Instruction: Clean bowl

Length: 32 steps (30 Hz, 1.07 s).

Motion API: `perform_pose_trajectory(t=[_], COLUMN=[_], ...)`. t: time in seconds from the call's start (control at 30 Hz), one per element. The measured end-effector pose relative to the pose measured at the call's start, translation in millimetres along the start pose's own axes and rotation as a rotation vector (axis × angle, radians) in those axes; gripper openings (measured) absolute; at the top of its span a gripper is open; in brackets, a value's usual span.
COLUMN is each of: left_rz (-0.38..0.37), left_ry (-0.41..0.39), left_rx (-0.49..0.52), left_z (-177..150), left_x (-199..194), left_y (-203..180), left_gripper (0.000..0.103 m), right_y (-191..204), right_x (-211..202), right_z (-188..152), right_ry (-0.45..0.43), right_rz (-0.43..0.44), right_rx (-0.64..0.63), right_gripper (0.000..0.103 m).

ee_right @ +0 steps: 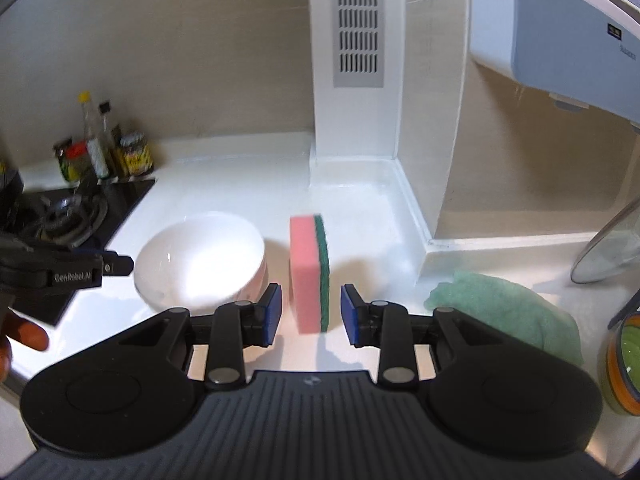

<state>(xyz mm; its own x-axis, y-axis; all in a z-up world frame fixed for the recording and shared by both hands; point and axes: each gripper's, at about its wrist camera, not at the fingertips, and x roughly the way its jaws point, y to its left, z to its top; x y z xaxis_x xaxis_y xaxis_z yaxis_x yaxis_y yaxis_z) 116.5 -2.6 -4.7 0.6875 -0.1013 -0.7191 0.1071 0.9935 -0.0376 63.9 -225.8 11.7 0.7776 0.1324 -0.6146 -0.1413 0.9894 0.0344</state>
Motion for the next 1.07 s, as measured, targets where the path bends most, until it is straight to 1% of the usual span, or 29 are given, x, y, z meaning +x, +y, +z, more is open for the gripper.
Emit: perform_pose_trajectory(t=[0.13,0.23,0.33,0.53,0.8,1.07], left_rz=[0.0,-0.005,0.002,0.014,0.043,0.051], left_ry=[-0.006,0.009,0.017,0.033,0.014,-0.006], left_rx=[-0.022,-0.029,-0.021,0.017,0.012,-0.01], left_z=[-13,-21,-29,-44,-54,-56], left_x=[-14,-19,-21,-29,-41,-45], left_y=[-1,-6,-15,-28,-27,-18], left_gripper=[0.018,0.018,0.018,0.018,0.019,0.019], right_y=[-1,-3,-2,-3,10,11], right_x=[1,-1,-4,-9,-11,-16], right_z=[-12,-22,-30,-40,-44,-42], right_ry=[0.023,0.046,0.054,0.046,0.041,0.033], right_rz=[0.005,0.021,0.03,0.041,0.076,0.072], right_rx=[0.019,0.02,-0.014,-0.008,-0.042,-0.042], right_gripper=[0.028,0.028,0.028,0.028,0.028,0.028])
